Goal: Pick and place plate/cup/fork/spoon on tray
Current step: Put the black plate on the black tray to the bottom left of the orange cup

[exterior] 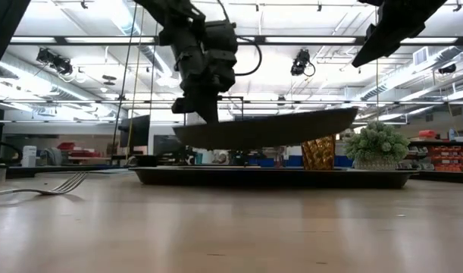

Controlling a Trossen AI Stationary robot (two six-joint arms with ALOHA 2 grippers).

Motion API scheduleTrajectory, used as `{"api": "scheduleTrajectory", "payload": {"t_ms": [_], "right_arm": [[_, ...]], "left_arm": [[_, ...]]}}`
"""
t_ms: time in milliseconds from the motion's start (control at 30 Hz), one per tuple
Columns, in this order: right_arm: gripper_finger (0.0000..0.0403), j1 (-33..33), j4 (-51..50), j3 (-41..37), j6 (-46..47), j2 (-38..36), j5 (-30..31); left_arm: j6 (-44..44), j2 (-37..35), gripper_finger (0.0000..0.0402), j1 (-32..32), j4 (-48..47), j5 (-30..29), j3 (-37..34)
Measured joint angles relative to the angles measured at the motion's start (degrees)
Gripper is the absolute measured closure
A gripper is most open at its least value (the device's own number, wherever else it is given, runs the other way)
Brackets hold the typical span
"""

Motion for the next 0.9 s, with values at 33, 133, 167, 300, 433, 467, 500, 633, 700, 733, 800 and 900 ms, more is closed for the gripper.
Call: {"api": "scheduleTrajectory", "payload": {"t_ms": [33,133,167,300,433,467,500,633,700,733,800,900], "right_arm": [[0.0271,-0.2,0.0,0.0,0.0,0.0,0.0],[0.0271,-0.9,0.0,0.0,-0.1,0.0,0.0],[0.0271,-1.1,0.0,0.0,-0.2,0.0,0.0],[0.0271,-1.7,0.0,0.0,-0.4,0.0,0.0],[0.0271,-2.8,0.1,0.0,-0.4,0.0,0.0],[0.0271,-3.0,0.2,0.0,-0.4,0.0,0.0],[0.0271,-3.2,0.2,0.0,-0.4,0.0,0.0],[0.0271,-3.8,0.6,0.0,-0.4,0.0,-1.3],[0.0271,-4.2,1.1,0.0,-0.4,0.1,-2.0],[0.0271,-4.3,1.0,0.0,-0.4,0.0,-2.3],[0.0271,-4.3,1.1,0.0,-0.2,0.1,-2.8],[0.0271,-4.3,1.1,0.0,0.0,0.0,-2.9]], "left_arm": [[0.2,0.0,0.0401,1.1,0.3,-0.1,0.0],[0.4,0.0,0.0401,4.1,2.1,-0.2,0.0],[0.5,0.0,0.0401,4.9,2.7,-0.2,0.0],[1.5,0.1,0.0401,7.6,4.8,-0.3,0.0],[2.0,1.3,0.0401,9.7,6.5,-0.9,0.0],[2.3,1.6,0.0401,10.2,7.4,-1.0,0.0],[2.3,2.1,0.0401,10.7,7.3,-1.2,0.0],[3.0,5.4,0.0401,12.0,7.4,-1.0,1.4],[3.4,7.2,0.0401,12.3,7.5,-0.9,3.2],[4.0,8.1,0.0401,12.5,7.5,-0.9,4.2],[4.8,9.8,0.0401,12.8,6.1,-0.8,6.5],[6.0,12.5,0.0401,12.8,4.0,-0.8,9.9]]}}
